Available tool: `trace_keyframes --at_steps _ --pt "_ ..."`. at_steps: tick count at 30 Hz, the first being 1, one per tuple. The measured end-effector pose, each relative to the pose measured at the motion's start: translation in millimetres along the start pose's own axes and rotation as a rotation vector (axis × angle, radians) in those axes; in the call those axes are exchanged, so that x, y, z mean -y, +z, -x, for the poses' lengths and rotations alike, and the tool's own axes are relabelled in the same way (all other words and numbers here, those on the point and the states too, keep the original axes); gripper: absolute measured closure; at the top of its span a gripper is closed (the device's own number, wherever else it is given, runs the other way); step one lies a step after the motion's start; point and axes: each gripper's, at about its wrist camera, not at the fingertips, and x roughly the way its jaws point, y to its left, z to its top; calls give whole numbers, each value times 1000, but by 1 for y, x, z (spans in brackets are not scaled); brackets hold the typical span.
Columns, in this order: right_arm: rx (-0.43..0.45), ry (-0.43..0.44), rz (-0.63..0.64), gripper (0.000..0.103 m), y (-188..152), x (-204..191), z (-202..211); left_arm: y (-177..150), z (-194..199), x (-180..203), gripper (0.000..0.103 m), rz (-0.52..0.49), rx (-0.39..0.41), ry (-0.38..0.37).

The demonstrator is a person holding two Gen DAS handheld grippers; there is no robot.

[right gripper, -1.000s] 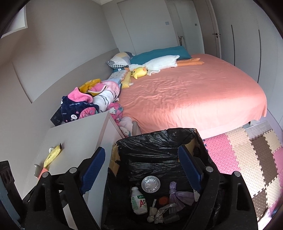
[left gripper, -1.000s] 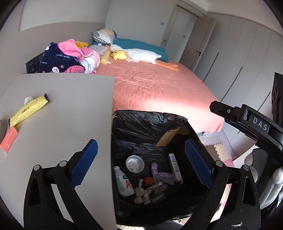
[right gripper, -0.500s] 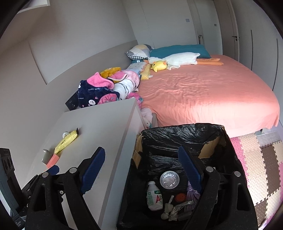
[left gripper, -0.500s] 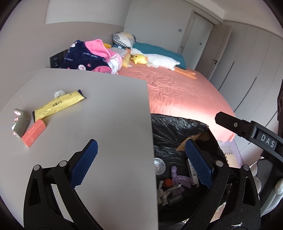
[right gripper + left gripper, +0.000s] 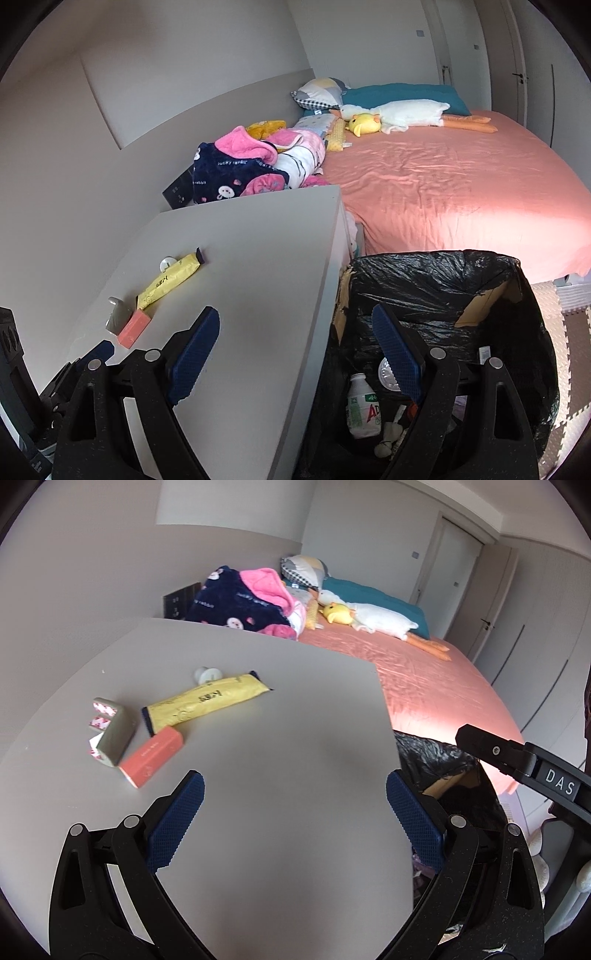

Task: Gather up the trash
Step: 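Move both grippers back to the desk toward the tape roll and yellow wrapper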

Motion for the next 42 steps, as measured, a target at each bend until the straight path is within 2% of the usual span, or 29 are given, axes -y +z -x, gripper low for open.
trace_keyframes --at_steps 30,37,42 --pt "-117 114 70 17 7 -92 -84 7 -3 -116 8 179 10 221" --pt "-133 116 71 17 9 -103 -99 10 -9 -134 8 211 14 260" --pt "-138 108 74 17 11 -108 -108 16 -20 -144 9 214 -13 282"
